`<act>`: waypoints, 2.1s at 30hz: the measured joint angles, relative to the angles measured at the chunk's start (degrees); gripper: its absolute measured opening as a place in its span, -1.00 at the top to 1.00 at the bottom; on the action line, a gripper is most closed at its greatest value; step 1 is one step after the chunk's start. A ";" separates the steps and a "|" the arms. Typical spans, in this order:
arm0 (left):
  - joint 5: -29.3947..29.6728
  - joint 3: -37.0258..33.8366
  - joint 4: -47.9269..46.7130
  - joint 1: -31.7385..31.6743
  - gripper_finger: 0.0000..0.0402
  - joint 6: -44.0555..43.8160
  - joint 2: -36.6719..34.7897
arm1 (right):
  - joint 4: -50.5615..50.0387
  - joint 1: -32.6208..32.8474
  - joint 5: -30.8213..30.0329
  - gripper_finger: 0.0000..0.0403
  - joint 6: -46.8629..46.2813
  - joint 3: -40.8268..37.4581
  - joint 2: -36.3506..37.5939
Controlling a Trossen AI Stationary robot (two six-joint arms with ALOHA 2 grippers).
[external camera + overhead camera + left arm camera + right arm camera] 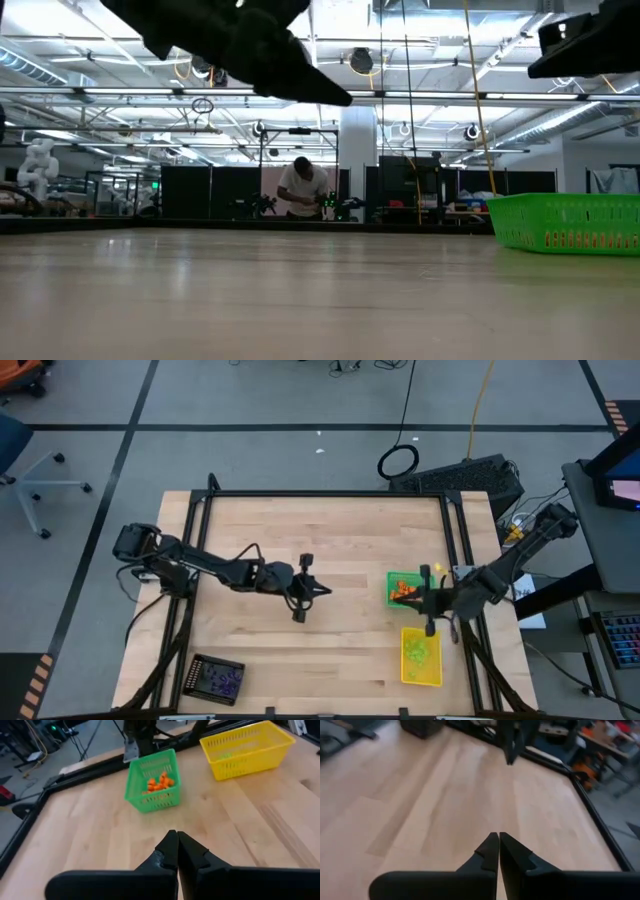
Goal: Sort Halloween decoration
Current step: Return to Home Position
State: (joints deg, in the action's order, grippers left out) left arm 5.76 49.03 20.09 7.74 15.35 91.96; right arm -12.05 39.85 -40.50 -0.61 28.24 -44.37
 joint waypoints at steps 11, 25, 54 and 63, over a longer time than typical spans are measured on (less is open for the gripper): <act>-4.26 -6.62 0.50 -3.68 1.00 0.02 -7.67 | 18.43 -7.24 13.39 1.00 11.21 -15.01 14.68; -9.75 -17.21 4.82 -7.86 1.00 -1.11 -16.82 | 24.42 -14.36 22.63 1.00 11.49 -20.83 17.80; -10.75 -37.48 7.57 -8.12 1.00 -4.60 -39.63 | 29.51 -15.14 25.83 1.00 5.96 -27.07 21.80; -14.68 -39.13 7.12 -9.12 1.00 -3.43 -43.99 | 25.02 -15.27 25.63 1.00 11.02 -27.18 29.17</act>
State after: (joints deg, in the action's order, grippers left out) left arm -8.93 9.90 27.21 -1.38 11.92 47.97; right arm 12.97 24.58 -14.87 10.41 1.06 -15.20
